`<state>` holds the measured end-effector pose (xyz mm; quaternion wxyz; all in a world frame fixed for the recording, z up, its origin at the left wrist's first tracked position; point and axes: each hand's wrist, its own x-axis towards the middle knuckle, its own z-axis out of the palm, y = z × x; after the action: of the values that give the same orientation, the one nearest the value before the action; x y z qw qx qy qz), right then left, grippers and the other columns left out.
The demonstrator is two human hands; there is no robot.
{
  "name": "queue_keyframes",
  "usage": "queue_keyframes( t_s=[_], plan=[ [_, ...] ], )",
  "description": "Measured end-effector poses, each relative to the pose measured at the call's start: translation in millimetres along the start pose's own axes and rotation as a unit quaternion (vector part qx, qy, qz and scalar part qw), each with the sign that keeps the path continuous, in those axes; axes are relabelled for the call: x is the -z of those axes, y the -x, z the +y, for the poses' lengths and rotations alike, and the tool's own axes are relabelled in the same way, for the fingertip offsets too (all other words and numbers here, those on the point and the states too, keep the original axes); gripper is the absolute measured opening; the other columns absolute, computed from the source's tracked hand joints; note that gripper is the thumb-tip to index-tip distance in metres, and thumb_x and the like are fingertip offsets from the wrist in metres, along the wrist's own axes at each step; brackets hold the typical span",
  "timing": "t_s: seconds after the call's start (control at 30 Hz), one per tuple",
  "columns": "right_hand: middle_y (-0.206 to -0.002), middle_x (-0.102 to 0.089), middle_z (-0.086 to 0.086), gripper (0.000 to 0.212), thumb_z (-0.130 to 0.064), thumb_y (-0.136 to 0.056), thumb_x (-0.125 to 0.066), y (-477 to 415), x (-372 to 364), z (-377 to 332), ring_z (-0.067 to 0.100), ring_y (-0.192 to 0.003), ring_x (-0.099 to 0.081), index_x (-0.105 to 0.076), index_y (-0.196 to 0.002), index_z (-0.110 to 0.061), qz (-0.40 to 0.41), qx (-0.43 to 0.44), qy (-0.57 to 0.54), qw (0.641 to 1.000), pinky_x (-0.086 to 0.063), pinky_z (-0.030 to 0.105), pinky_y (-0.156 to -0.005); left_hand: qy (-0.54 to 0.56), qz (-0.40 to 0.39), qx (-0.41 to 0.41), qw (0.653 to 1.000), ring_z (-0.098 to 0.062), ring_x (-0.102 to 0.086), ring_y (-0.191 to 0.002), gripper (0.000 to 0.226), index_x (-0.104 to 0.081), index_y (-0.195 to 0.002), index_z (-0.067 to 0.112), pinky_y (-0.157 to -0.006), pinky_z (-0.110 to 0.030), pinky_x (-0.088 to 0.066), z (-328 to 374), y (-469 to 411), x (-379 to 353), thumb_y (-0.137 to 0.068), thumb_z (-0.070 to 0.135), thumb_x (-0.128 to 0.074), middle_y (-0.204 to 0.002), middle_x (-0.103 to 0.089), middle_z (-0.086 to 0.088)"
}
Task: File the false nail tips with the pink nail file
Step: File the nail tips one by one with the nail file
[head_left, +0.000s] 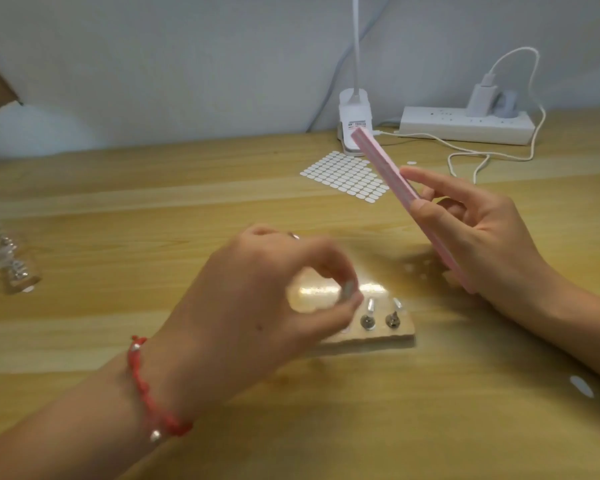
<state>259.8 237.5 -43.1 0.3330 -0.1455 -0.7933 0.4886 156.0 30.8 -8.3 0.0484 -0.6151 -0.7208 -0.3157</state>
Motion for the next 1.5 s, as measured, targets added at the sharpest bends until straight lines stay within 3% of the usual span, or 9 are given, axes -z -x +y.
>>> queue_keyframes(
  t_s=[0.1, 0.23, 0.37, 0.6, 0.83, 1.0, 1.33, 1.43, 1.5],
  plan=[
    [-0.095, -0.058, 0.004, 0.044, -0.035, -0.084, -0.058, -0.5, 2.8, -5.3, 0.008, -0.072, -0.056, -0.055, -0.128, -0.034, -0.020, 0.008, -0.017, 1.000, -0.049, 0.020, -0.060, 0.208, 0.079, 0.152, 0.963, -0.001, -0.068, -0.069, 0.019, -0.069, -0.076, 0.020, -0.066, -0.014, -0.051, -20.6, -6.4, 2.0, -0.070, 0.037, -0.077, -0.077, -0.072, 0.011],
    [-0.098, -0.058, 0.009, 0.033, -0.034, -0.089, -0.067, 2.3, 5.2, -12.4, 0.009, -0.066, -0.060, -0.062, -0.122, -0.036, -0.061, 0.043, -0.029, 0.997, -0.046, 0.015, -0.049, 0.311, 0.107, 0.240, 0.914, -0.006, -0.065, -0.064, 0.024, -0.072, -0.071, 0.024, -0.061, -0.017, -0.050, -40.7, -12.0, -14.4, -0.057, 0.043, -0.077, -0.076, -0.073, 0.003],
    [-0.103, -0.062, -0.010, 0.032, -0.030, -0.080, -0.071, 10.0, 4.7, -19.8, 0.021, -0.089, -0.062, -0.073, -0.109, -0.043, -0.112, 0.077, 0.033, 0.990, -0.053, 0.026, -0.053, 0.363, 0.129, 0.208, 0.899, -0.006, -0.071, -0.076, 0.021, -0.077, -0.074, 0.024, -0.066, -0.013, -0.051, -44.7, -9.0, -21.0, -0.059, 0.039, -0.078, -0.082, -0.076, 0.004],
    [-0.097, -0.060, -0.013, 0.037, -0.035, -0.074, -0.066, 14.8, -3.8, -35.7, 0.015, -0.088, -0.062, -0.071, -0.110, -0.044, -0.149, 0.123, 0.062, 0.979, -0.047, 0.016, -0.048, 0.348, 0.151, 0.158, 0.912, -0.003, -0.066, -0.075, 0.015, -0.077, -0.081, 0.016, -0.071, -0.012, -0.047, -47.8, -7.4, -20.1, -0.068, 0.021, -0.072, -0.077, -0.073, 0.006],
    [-0.096, -0.059, -0.011, 0.037, -0.035, -0.074, -0.065, 16.5, -6.0, -38.4, 0.010, -0.075, -0.061, -0.071, -0.108, -0.046, -0.129, 0.129, 0.061, 0.981, -0.040, 0.009, -0.046, 0.307, 0.197, 0.142, 0.920, 0.000, -0.064, -0.088, 0.017, -0.075, -0.088, 0.018, -0.079, -0.012, -0.045, -52.3, -11.7, -11.4, -0.073, 0.023, -0.068, -0.088, -0.072, 0.009],
    [-0.096, -0.057, -0.005, 0.036, -0.028, -0.076, -0.065, 19.8, -14.0, -40.1, 0.000, -0.058, -0.057, -0.073, -0.110, -0.036, -0.139, 0.151, 0.053, 0.977, -0.035, 0.002, -0.046, 0.317, 0.126, 0.116, 0.933, 0.001, -0.065, -0.096, 0.023, -0.074, -0.095, 0.013, -0.085, -0.010, -0.043, -39.9, -12.3, -17.4, -0.075, 0.020, -0.065, -0.098, -0.073, 0.007],
    [-0.097, -0.057, 0.004, 0.035, -0.026, -0.076, -0.063, 23.1, -14.7, -43.3, 0.000, -0.067, -0.061, -0.068, -0.110, -0.031, -0.127, 0.187, 0.113, 0.968, -0.033, 0.006, -0.050, 0.295, 0.165, 0.134, 0.931, -0.019, -0.065, -0.095, 0.024, -0.074, -0.093, 0.011, -0.084, -0.026, -0.050, -48.9, -11.4, -10.5, -0.075, 0.023, -0.064, -0.095, -0.072, -0.009],
    [-0.097, -0.056, 0.003, 0.036, -0.027, -0.077, -0.064, 24.0, -20.9, -42.5, 0.014, -0.070, -0.063, -0.068, -0.112, -0.027, -0.134, 0.195, 0.117, 0.964, -0.035, 0.008, -0.055, 0.307, 0.121, 0.132, 0.935, -0.010, -0.068, -0.090, 0.018, -0.075, -0.087, 0.013, -0.080, -0.015, -0.049, -37.3, -9.7, -16.2, -0.074, 0.023, -0.068, -0.090, -0.075, -0.003],
    [-0.097, -0.055, 0.005, 0.037, -0.024, -0.078, -0.064, 23.5, -20.5, -43.1, 0.007, -0.072, -0.062, -0.067, -0.115, -0.023, -0.132, 0.210, 0.128, 0.960, -0.034, 0.004, -0.057, 0.322, 0.109, 0.130, 0.931, -0.009, -0.068, -0.089, 0.011, -0.074, -0.086, 0.019, -0.079, -0.014, -0.049, -34.1, -9.4, -19.7, -0.075, 0.020, -0.075, -0.093, -0.074, -0.001]
  ],
)
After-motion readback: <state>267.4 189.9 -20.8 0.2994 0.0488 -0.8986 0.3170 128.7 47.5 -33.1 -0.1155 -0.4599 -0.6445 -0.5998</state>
